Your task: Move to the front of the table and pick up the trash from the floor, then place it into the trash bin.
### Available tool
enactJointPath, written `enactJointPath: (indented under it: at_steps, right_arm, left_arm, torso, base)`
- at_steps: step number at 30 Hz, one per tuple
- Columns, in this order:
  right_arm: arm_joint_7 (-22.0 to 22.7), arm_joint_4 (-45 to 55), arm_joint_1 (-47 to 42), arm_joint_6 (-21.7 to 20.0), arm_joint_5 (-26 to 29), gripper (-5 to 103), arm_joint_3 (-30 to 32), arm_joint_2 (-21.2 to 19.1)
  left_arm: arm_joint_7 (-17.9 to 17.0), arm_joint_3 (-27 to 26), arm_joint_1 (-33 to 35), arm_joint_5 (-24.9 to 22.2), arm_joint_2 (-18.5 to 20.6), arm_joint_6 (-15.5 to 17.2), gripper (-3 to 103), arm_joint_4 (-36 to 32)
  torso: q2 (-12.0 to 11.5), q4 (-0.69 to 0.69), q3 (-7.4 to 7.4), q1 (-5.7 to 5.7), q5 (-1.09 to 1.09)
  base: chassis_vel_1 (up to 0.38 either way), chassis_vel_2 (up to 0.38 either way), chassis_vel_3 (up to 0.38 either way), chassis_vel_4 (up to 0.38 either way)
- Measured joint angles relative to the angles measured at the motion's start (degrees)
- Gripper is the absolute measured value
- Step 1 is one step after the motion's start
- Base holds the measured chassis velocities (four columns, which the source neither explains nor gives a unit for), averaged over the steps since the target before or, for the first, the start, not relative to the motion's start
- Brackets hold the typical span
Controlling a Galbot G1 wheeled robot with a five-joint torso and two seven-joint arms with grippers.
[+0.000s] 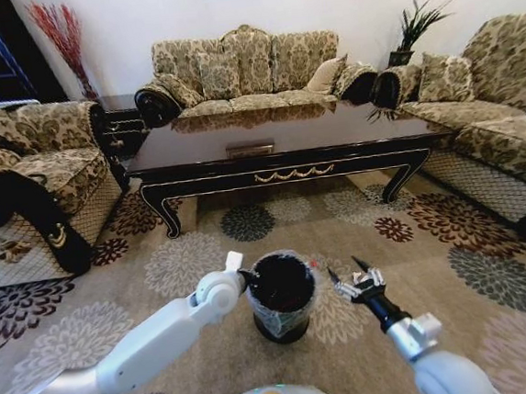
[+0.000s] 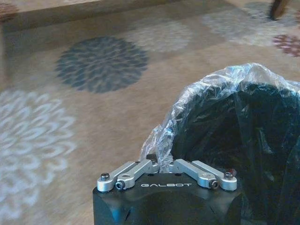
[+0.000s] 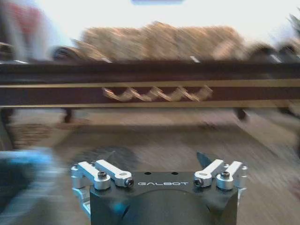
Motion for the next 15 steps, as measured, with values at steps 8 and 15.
enactJointPath:
  at_steps: [8, 15]
  right_arm:
    - [0.71, -17.76, 9.41, 0.17, 3.32, 100, -1.18, -0.62]
    - [-0.84, -31.48, 14.57, 2.55, 2.08, 100, -1.69, 1.27]
  left_arm:
    - [2.37, -14.19, 11.53, 1.73, 3.94, -0.01, 4, -3.34]
    - [3.61, -19.74, 17.33, 2.59, 5.0, 0.02, 4, -5.45]
  torso:
    - [0.0, -0.02, 0.0, 0.0, -0.01]
    - [0.0, 0.01, 0.0, 0.0, 0.0]
  base:
    - [0.0, 0.0, 0.0, 0.0]
    - [0.0, 0.0, 0.0, 0.0]
